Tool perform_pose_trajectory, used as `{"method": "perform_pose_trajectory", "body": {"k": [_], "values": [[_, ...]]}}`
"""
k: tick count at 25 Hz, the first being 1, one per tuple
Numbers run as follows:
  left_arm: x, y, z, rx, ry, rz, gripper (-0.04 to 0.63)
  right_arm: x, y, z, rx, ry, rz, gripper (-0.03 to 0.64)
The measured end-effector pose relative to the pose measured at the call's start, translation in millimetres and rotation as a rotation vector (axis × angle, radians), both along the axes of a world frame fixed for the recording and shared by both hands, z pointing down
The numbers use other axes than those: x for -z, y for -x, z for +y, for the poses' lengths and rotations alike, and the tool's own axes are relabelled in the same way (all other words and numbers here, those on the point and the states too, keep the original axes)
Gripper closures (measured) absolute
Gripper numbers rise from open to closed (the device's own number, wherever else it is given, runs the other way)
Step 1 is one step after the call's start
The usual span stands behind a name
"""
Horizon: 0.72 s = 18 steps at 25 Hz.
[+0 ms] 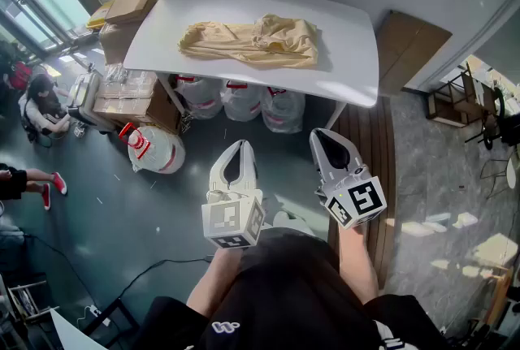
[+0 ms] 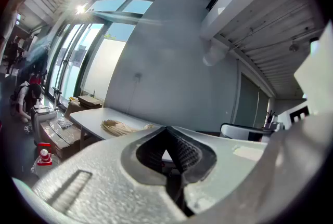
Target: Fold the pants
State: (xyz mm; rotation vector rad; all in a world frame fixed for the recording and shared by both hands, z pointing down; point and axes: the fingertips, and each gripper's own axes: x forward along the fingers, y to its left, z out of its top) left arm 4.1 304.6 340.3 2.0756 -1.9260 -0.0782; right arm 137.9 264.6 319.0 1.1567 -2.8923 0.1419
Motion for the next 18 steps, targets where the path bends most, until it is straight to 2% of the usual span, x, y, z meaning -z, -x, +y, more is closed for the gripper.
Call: {"method": "perform_pose_trajectory", "body": {"k": [4, 11, 18], "values": [[1.2, -5.2, -0.7, 0.002, -0.005, -0.007, 0.592, 1.7, -7.2, -2.0, -0.008, -0.006, -0.008, 0.617], [-2.8, -13.1, -0.1, -0.002, 0.002, -0.007, 0.592, 1.1, -26.8, -9.4, -0.059, 0.021, -0.081, 0.617], [-11.4, -28.9, -3.9, -0.007, 0.021, -0.039, 0.592, 4.0, -71.8, -25.8, -0.152, 0.042, -0.173, 0.617]]}}
